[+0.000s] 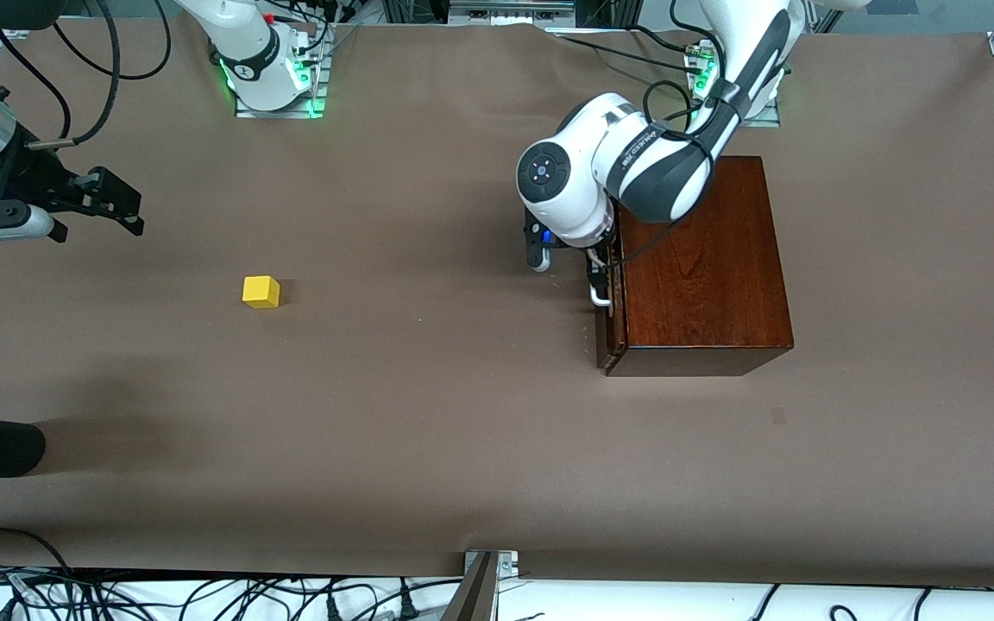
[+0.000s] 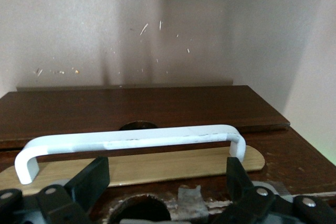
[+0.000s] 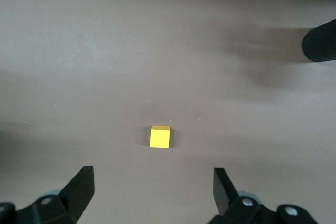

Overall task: Open drawer, take yellow block, close drawer
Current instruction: 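Push the drawer front into the box with the left gripper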

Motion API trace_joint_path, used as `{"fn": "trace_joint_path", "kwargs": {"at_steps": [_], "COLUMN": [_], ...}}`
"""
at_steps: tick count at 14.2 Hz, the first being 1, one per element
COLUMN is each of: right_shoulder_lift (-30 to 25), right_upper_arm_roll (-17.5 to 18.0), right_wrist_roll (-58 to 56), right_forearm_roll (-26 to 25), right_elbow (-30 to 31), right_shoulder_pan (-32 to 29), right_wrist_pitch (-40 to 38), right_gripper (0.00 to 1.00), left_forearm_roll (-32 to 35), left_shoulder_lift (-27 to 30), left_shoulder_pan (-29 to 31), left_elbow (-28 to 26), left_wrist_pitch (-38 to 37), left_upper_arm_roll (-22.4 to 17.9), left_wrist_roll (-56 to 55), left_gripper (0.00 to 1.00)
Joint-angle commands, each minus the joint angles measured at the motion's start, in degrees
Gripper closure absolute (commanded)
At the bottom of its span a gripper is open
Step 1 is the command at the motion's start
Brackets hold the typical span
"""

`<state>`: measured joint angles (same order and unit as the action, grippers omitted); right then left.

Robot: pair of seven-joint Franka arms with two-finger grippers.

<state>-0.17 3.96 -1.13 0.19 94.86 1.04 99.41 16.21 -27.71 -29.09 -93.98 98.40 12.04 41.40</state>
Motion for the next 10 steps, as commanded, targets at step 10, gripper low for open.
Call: {"fn": "trace_joint_path", "kwargs": {"at_steps": [10], "right_shoulder_lift": [-0.18], "right_upper_arm_roll": [0.0], "right_wrist_roll": [-1.16], "right_forearm_roll": [0.78], "right_elbow": [-2.31], "right_shoulder_pan": [-0.25], "right_wrist_pitch": [-3.61], "right_gripper": [0.0], "left_forearm_roll": [-5.65], "left_shoulder_lift": [5.65], "left_shoulder_pan": [2.99], "left_elbow": [5.63], "left_wrist_pitch": [-1.63], "left_upper_arm_roll": [-0.88], "left_wrist_roll": [-0.01], "left_gripper": [0.0]}}
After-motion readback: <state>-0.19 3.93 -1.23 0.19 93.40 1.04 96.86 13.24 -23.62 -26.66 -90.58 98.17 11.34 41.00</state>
